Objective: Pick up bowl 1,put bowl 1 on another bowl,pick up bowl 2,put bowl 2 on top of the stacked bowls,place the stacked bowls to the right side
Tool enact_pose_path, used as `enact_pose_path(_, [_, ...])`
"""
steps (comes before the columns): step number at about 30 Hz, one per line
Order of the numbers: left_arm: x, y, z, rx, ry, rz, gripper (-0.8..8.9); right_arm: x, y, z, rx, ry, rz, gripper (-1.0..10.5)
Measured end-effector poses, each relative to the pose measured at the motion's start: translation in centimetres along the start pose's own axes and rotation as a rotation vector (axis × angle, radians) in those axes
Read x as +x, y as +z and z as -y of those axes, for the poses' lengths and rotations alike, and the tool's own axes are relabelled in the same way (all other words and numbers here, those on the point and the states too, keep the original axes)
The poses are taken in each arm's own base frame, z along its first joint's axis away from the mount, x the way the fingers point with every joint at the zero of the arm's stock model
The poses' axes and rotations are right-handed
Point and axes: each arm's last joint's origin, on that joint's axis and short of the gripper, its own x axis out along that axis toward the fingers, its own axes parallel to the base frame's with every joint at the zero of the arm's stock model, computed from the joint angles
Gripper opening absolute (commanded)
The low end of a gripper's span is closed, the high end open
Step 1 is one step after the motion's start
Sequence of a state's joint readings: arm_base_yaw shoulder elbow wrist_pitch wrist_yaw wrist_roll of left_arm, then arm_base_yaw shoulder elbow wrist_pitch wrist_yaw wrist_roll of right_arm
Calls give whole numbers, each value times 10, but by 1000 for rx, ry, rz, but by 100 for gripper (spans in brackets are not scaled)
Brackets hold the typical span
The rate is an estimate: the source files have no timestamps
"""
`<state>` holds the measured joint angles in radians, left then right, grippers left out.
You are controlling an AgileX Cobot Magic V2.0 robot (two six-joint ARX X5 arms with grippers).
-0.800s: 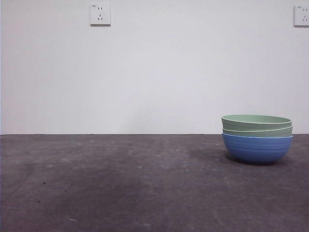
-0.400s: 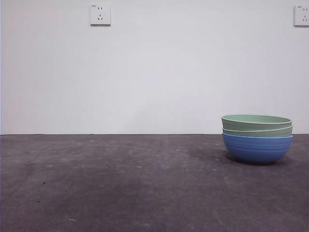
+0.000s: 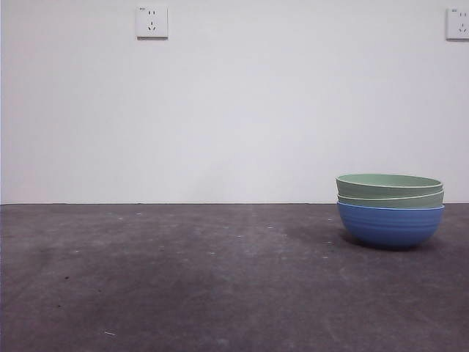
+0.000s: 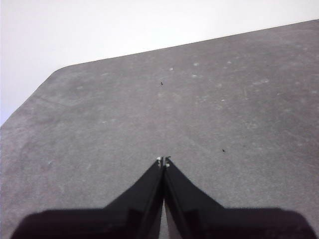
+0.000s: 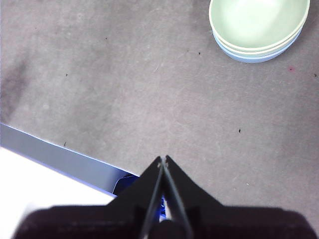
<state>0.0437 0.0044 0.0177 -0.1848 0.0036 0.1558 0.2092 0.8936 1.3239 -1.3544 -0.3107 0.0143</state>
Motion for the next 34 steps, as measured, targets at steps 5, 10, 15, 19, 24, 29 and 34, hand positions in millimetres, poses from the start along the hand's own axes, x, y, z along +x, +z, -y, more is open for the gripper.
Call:
enact_pose_path(5, [0, 0, 0, 0, 0, 0, -3, 0, 0, 0, 0, 0, 0, 2])
enact_pose_path(10, [0, 0, 0, 0, 0, 0, -3, -1, 0, 1, -25, -17, 15, 2])
enact_pose_path(15, [0, 0, 0, 0, 0, 0, -3, -20, 2, 0, -134, -71, 320, 2])
enact_pose_path(19, [0, 0, 0, 0, 1, 0, -4, -27, -17, 0, -211, -80, 578, 2])
enact_pose_path(24, [0, 0, 0, 0, 0, 0, -3, 5, -48, 14, -258, -129, 753, 2])
enact_pose_path(29, [0, 0, 0, 0, 1, 0, -3, 55, -80, 32, -296, -151, 868, 2])
enact_pose_path(34, [0, 0, 0, 0, 1, 0, -3, 96, -107, 47, -308, -155, 902, 2])
